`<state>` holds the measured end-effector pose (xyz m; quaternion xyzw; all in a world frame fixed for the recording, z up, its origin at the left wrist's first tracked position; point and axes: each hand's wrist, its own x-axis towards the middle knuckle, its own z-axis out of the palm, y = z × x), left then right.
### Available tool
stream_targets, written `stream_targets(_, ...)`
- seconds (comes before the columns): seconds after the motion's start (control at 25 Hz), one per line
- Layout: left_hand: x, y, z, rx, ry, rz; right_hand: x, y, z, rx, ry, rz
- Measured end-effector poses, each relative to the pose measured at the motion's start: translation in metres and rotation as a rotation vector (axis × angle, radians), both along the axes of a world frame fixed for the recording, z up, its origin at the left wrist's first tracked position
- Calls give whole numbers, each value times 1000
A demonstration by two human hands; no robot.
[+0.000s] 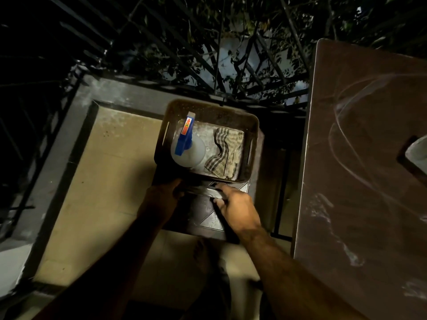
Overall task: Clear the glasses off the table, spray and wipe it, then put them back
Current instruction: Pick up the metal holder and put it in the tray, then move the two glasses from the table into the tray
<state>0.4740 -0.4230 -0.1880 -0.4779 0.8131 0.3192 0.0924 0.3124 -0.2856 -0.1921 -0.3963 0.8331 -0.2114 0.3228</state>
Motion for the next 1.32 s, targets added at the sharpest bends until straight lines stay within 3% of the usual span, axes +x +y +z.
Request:
stream_targets(0.36,1,-2,3,19,22,34,2,-1,1,57,-15,-13)
stream_targets(0.6,12,28,50,99,83,169,-14,17,52,182,-48,116)
stream_targets(0.76,-2,47,92,43,90,77,-30,32,94,163,38,149)
stream_targets(0.92,-24,63,128,-139,107,-10,-54,46,137,102,120,124)
stream_targets(1.32,-128,119,198,-155,157,-213,-150,122,212,-37,414,25)
